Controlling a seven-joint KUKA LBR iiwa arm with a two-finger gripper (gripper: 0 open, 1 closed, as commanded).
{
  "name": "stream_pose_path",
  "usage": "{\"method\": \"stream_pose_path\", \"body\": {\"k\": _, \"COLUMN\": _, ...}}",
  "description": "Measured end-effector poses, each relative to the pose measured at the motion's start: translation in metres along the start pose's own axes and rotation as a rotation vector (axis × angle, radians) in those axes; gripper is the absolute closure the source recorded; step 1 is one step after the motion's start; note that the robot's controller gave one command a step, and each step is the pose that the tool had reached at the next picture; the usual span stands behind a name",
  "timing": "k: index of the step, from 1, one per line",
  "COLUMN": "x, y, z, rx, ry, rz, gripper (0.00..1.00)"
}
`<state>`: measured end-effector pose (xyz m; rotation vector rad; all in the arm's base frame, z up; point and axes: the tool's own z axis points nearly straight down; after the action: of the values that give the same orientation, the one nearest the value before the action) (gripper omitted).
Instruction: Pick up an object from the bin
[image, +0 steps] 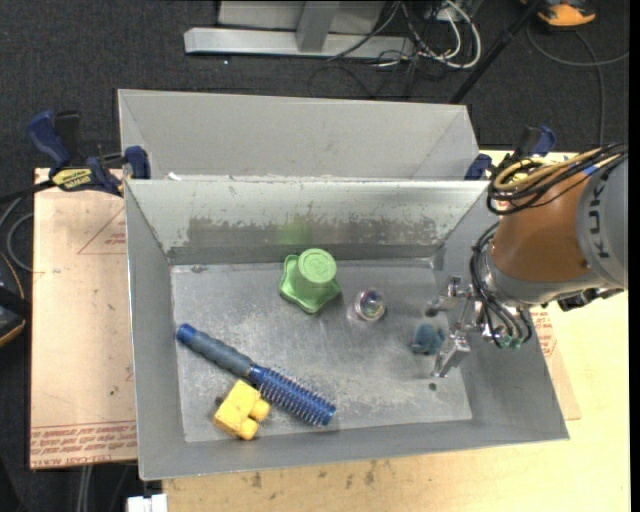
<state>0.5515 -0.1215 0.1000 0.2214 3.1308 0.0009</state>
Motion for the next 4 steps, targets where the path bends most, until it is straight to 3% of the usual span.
{"method": "stream_pose_path", "body": {"k": 1, "x": 0.004, "y": 0.013, "z": 0.026, "rx": 0.001, "ry": -0.004, "rz": 0.042, "gripper": 0.0}}
{"method": "stream_pose_path", "body": {"k": 2, "x": 0.002, "y": 0.014, "z": 0.024, "rx": 0.001, "ry": -0.001, "rz": 0.04, "gripper": 0.0}}
{"method": "stream_pose_path", "body": {"k": 3, "x": 0.0, "y": 0.014, "z": 0.022, "rx": 0.001, "ry": -0.006, "rz": 0.04, "gripper": 1.0}}
{"method": "stream_pose_path", "body": {"k": 4, "x": -0.001, "y": 0.015, "z": 0.007, "rx": 0.0, "ry": -0.001, "rz": 0.039, "gripper": 1.0}}
